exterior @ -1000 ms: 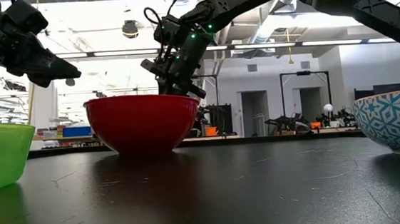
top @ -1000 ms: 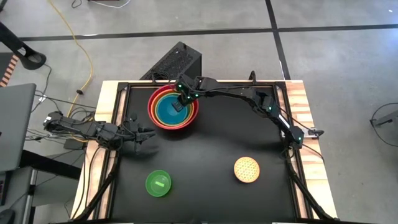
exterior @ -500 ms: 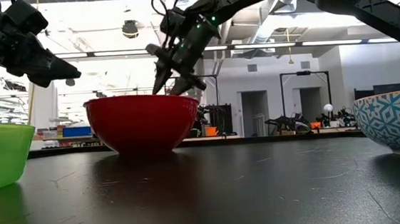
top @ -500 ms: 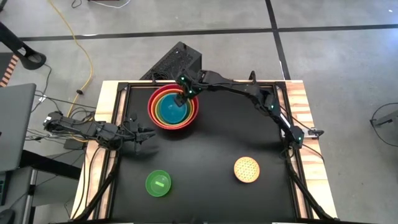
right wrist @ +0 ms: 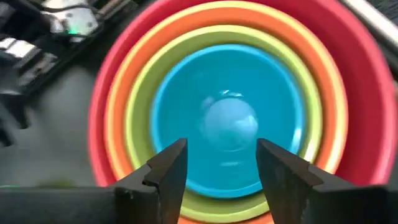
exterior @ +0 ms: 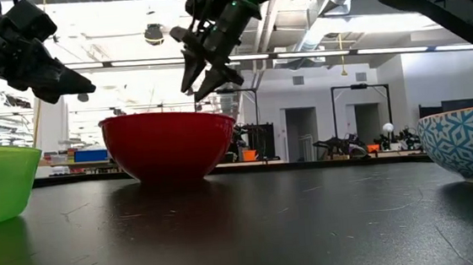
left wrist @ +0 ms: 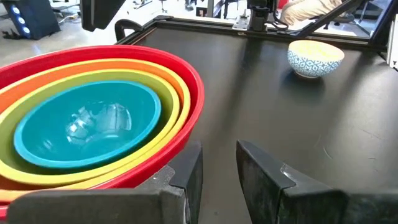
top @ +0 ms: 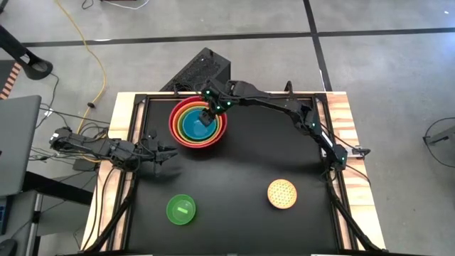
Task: Nest bowls inside each other
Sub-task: Stack the orange patterned bowl on top of the blue bowl
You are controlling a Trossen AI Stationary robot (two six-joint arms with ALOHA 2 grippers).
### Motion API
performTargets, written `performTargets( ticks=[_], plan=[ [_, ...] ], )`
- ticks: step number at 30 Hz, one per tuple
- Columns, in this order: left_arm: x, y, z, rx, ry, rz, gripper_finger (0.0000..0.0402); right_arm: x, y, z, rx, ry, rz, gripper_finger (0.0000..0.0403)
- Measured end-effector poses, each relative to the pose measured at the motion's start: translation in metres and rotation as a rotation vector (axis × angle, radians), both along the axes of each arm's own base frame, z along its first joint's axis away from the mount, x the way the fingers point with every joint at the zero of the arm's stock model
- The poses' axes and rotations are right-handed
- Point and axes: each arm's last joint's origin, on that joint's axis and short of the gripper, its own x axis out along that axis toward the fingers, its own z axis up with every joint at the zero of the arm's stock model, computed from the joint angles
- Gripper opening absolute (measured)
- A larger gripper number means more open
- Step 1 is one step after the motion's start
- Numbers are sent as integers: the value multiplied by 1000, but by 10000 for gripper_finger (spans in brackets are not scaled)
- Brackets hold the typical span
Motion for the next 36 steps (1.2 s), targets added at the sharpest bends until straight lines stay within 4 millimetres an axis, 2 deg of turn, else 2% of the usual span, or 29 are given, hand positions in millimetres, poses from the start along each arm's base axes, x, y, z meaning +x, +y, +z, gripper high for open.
performTargets(
  ticks=[3, 6, 9, 13, 18, 21, 25, 28, 31, 34, 36],
  plan=[
    [0, 0, 0, -4, -1, 1, 87, 6, 10, -6, -29, 22, -3, 182],
    [0, 0, 0, -5, -2, 1, 87, 11, 29, -7, -11, 20, 49, 165],
    [0, 0, 0, -5, -1, 1, 87, 17, 62, -3, 34, 0, 155, 153],
    [0, 0, 0, 1, 1, 0, 87, 17, 120, -4, 104, 65, 275, 147],
    [0, 0, 0, 4, 5, -1, 87, -6, 197, -15, 179, 339, 325, 146],
    [0, 0, -1, 5, 9, -1, 87, -25, 239, -19, 106, 497, 320, 146],
    [0, 0, -1, 6, 9, -1, 87, -51, 283, -22, 2, 645, 290, 146],
    [0, 0, -1, 6, 8, 0, 87, -61, 311, -20, -30, 623, 356, 146],
    [0, 0, -1, 7, 11, 2, 87, -72, 330, -18, -112, 624, 368, 146],
    [0, 0, -1, 8, 10, 4, 87, -87, 342, -12, -187, 600, 370, 146],
    [0, 0, -1, 8, 11, 5, 87, -102, 341, -4, -217, 588, 329, 146]
  ],
)
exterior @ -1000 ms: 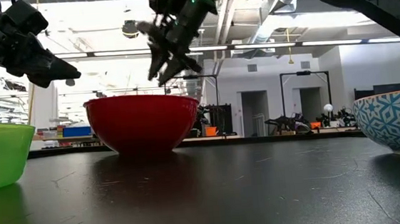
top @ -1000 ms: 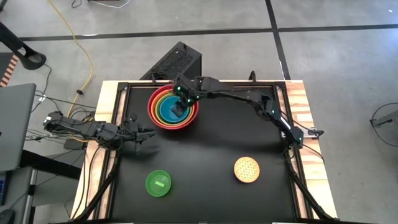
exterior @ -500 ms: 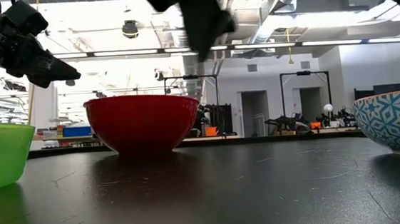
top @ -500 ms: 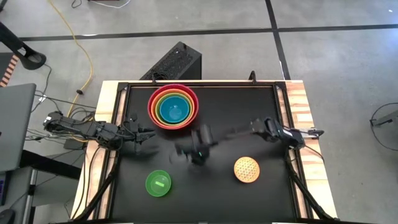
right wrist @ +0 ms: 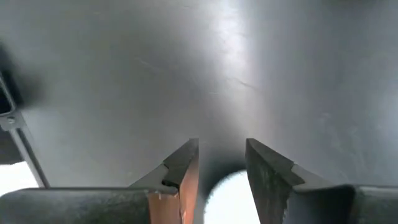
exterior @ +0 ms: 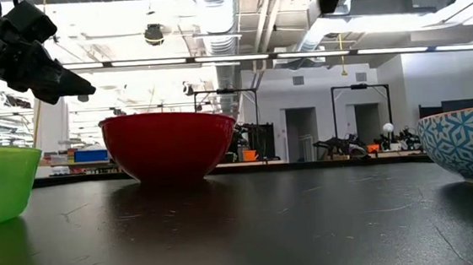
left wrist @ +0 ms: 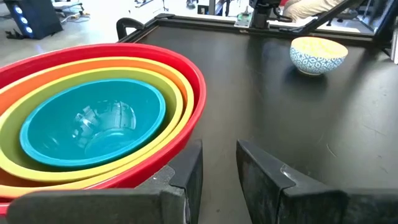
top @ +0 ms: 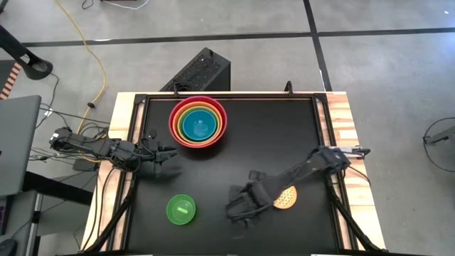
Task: Nest bowls inside each other
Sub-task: Stack the orange patterned bowl on top of the blue bowl
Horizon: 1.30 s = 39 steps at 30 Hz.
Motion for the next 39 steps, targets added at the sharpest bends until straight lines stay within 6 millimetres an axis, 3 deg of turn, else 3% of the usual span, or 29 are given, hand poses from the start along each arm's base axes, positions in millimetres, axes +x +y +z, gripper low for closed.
performTargets(
  ticks=[5, 9, 18, 25, 33, 39],
  plan=[
    [0, 0, 0, -1, 0, 3, 87, -54, -15, 15, -51, -29, -155, 146],
    [0, 0, 0, -1, -1, 4, 87, -99, -33, 10, -9, -76, -322, 146],
    [0, 1, 0, -4, -5, 25, 87, -158, -71, -47, 161, -139, -551, 146],
    [0, 1, 0, -7, -6, 28, 87, -173, -89, -82, 219, -87, -600, 146],
    [0, 1, 0, -8, -5, 29, 87, -176, -89, -91, 269, -58, -569, 146],
    [0, 1, 0, -8, -5, 28, 87, -178, -90, -110, 296, -65, -565, 146]
  ],
)
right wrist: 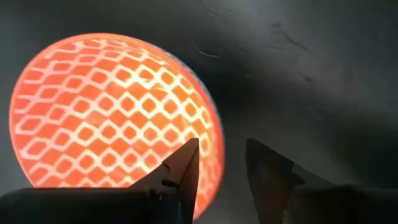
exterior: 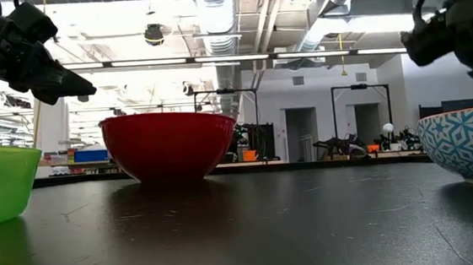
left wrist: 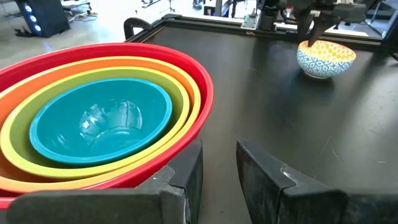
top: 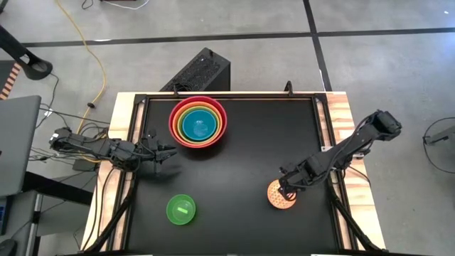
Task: Nest bowls inside each other
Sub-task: Stack the orange patterned bowl on top of the blue bowl
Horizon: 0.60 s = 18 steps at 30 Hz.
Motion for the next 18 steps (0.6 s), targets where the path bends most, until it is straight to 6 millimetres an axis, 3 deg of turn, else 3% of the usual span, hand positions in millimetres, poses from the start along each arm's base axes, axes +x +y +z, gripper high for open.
performTargets(
  ticks=[13, 18],
  plan=[
    [0, 0, 0, 0, 0, -1, 87, -1, -1, -24, 38, -72, -8, 144],
    [0, 0, 0, 0, 0, -1, 87, 0, 0, -24, 41, -83, -1, 101]
  ],
)
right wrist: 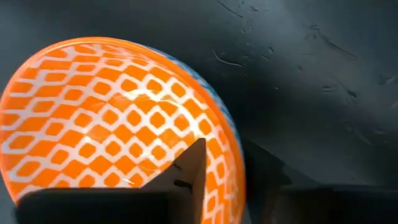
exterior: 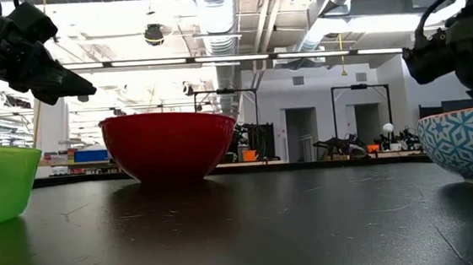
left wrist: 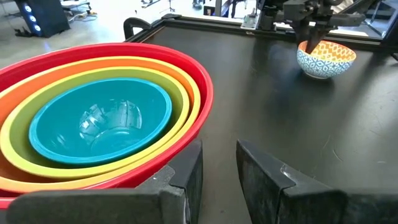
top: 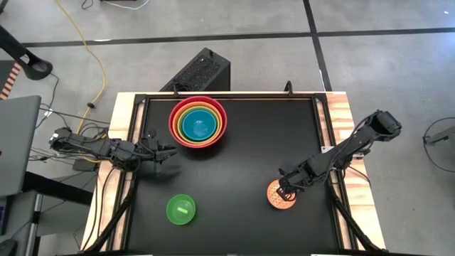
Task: Nest bowls inside each other
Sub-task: Stack the orange patterned bowl on top of the blue bowl
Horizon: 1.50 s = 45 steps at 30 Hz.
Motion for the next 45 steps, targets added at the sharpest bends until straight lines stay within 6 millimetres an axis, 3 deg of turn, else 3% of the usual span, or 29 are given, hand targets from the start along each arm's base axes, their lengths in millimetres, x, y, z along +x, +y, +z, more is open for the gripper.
performTargets(
  ticks=[5, 10, 16, 21, 24, 27, 31, 37, 41, 45],
  plan=[
    [0, 0, 0, 0, 0, -1, 87, 0, -4, 0, -8, 18, -12, 17],
    [0, 0, 0, -1, 0, -2, 87, 11, -13, 11, 8, -3, -35, 17],
    [0, 0, 0, 7, 2, -3, 87, 50, -39, 64, 4, -205, -26, 5],
    [0, 0, 0, 9, 1, -4, 87, 87, -75, 121, -147, -408, -22, 4],
    [0, 0, 0, 8, -1, -7, 87, 122, -99, 147, -229, -521, 26, 4],
    [0, 0, 1, 12, -7, -10, 87, 157, -128, 161, -298, -536, 65, 4],
    [0, -1, 1, 7, -6, -29, 87, 204, -176, 163, -313, -557, 85, 4],
    [1, -2, 1, -4, -8, -60, 87, 257, -239, 141, -311, -562, 65, 3],
    [1, -2, 1, -4, -8, -60, 87, 279, -259, 116, -302, -521, 49, 3],
    [1, -2, 1, 13, -1, -64, 87, 294, -267, 93, -288, -477, 49, 3]
  ],
)
